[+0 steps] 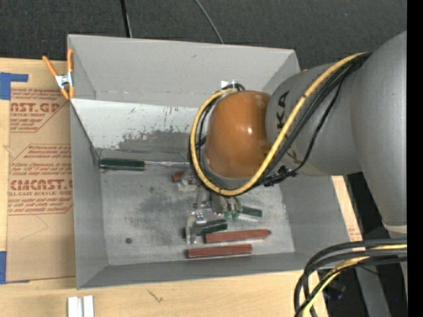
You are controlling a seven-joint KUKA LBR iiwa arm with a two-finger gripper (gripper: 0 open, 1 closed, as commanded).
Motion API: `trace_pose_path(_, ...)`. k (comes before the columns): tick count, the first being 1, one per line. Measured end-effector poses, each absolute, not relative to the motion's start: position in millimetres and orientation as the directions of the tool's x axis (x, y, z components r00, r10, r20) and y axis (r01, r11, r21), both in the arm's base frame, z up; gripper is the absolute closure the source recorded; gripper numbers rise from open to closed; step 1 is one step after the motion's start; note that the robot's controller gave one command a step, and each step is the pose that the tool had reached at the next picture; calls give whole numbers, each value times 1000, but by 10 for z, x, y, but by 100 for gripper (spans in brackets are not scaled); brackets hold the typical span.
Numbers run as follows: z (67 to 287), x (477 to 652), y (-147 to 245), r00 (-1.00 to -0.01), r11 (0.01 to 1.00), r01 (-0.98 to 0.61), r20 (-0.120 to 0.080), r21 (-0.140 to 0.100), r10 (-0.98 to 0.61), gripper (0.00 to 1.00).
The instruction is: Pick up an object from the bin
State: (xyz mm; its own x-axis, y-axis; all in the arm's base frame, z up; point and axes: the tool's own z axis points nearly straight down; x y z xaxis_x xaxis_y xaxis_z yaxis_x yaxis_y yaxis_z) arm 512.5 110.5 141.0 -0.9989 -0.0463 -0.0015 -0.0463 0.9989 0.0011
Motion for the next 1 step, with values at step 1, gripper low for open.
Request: trace_pose_path(1,844,5118,808,-1000,1000,-13,1,1,-13,100)
